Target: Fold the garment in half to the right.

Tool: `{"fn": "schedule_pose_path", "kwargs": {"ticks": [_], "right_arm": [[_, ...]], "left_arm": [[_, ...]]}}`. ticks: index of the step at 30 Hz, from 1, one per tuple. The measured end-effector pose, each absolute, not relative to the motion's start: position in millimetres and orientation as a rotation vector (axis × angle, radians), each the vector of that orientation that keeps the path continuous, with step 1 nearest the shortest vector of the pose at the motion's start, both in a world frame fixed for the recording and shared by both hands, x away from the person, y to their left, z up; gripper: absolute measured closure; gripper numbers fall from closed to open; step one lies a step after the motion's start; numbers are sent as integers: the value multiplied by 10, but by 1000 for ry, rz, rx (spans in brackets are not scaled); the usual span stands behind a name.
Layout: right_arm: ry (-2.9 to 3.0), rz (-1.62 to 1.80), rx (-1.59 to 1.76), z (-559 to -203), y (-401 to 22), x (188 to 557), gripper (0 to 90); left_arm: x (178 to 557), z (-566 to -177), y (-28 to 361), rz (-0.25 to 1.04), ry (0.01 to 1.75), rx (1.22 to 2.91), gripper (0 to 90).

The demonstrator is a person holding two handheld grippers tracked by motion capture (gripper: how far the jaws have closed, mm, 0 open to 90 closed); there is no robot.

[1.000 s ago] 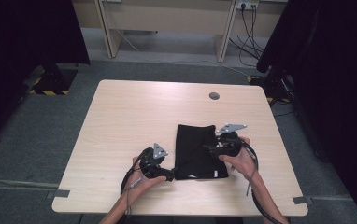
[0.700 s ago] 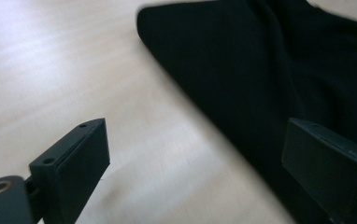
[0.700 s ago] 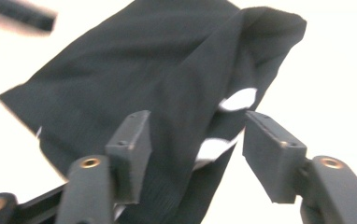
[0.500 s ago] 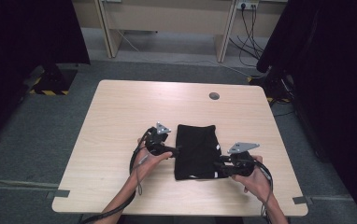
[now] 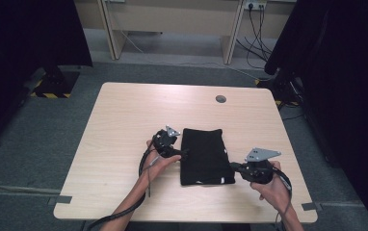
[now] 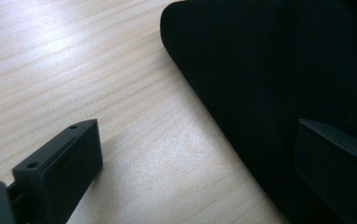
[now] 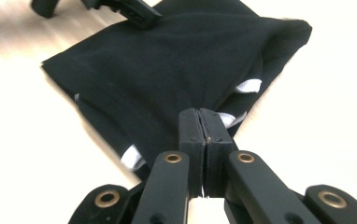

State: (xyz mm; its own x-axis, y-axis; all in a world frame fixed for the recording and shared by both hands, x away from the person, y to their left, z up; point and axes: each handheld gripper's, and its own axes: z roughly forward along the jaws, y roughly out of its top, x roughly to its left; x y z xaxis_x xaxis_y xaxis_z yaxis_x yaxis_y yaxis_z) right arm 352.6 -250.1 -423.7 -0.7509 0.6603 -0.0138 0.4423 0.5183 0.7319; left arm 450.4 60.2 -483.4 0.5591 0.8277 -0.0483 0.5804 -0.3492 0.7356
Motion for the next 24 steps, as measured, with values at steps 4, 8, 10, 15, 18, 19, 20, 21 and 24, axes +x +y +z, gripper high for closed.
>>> {"fn": "schedule_pose_path", "kwargs": {"ticks": [4,8,10,15,18,19,20,21,24], "right_arm": [[2485,1040,927,-4303,-2564,3407,893],[2515,1027,999,-4611,-2600,3410,893],[2504,1056,1013,-4647,-2599,3407,894],[2474,1050,1025,-4524,-2601,3434,791],[2426,1079,1028,-4394,-2641,3503,636],[2402,1096,1029,-4352,-2640,3537,585],[2383,1104,1034,-4303,-2629,3590,537],[2369,1115,1040,-4272,-2606,3637,497],[2358,1153,1043,-4219,-2511,3789,425]], "left_arm": [[4504,-4835,600,434,1128,2066,14],[4516,-4838,596,436,1124,2071,4],[4515,-4836,596,433,1126,2071,3],[4480,-4813,658,394,1132,2045,31],[4370,-4791,685,382,1112,2041,47],[4299,-4783,691,381,1101,2040,48],[4237,-4776,696,377,1088,2036,47],[4190,-4767,697,371,1081,2034,47],[4015,-4718,683,357,1043,2043,43]]}}
